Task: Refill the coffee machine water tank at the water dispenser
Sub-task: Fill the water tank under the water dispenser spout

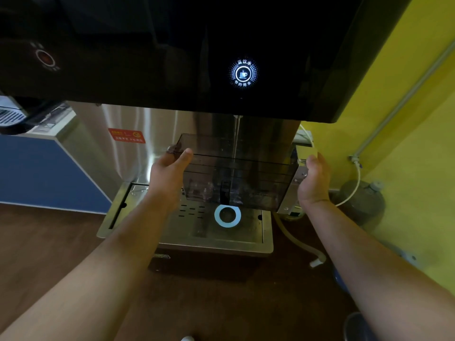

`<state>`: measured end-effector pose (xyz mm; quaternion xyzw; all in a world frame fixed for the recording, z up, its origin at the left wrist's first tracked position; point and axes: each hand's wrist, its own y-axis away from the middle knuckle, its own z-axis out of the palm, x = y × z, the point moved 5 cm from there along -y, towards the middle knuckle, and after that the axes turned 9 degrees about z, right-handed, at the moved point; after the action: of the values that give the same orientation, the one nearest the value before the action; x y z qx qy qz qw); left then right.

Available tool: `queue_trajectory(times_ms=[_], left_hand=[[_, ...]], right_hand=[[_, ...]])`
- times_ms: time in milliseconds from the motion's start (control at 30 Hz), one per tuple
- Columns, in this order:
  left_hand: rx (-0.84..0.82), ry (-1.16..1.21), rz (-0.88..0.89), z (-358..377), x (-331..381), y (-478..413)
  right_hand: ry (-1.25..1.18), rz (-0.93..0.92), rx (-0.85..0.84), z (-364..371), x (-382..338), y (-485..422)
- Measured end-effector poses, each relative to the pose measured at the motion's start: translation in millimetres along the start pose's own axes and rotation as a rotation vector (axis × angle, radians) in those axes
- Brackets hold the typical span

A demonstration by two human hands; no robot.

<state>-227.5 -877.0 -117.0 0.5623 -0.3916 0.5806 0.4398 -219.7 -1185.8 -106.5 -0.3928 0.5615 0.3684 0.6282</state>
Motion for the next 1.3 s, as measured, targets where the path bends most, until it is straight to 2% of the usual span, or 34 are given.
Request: queue_trajectory(times_ms=[200,367,600,733,800,867,1100,1200,1300], left_hand=[[-0.009,-0.057,0.034,-1,5,1],[-0.027,-0.076,0.037,1,7,3],[-0.002,-0.077,0.022,-4,9,3],[0.189,-0.049,0.046,-19,11,6],[0.263,-0.079,0.144,-22,19,13],[0.246,-0.144,0.292,-18,34,23],[-0.112,-0.559,0.84,27,86,47],[-0.174,-0.763,1.053,46,105,59],[-0.183,-0.866,1.135,57,115,65]], right_hand=[[0.063,-0.079,-0.104,3,-3,1],[-0.035,-0.01,-0.095,5,-4,-1],[-0.033,-0.006,-0.101,6,-3,-3],[-0.022,-0.039,-0.097,6,-5,-4],[-0.028,-0.043,-0.105,7,-4,-4],[-0.028,-0.039,-0.111,7,-3,-6],[-0.034,-0.032,-0.149,11,-5,-9],[-0.041,-0.004,-0.113,9,-4,-9],[-0.047,-0.009,-0.102,9,-7,-8]])
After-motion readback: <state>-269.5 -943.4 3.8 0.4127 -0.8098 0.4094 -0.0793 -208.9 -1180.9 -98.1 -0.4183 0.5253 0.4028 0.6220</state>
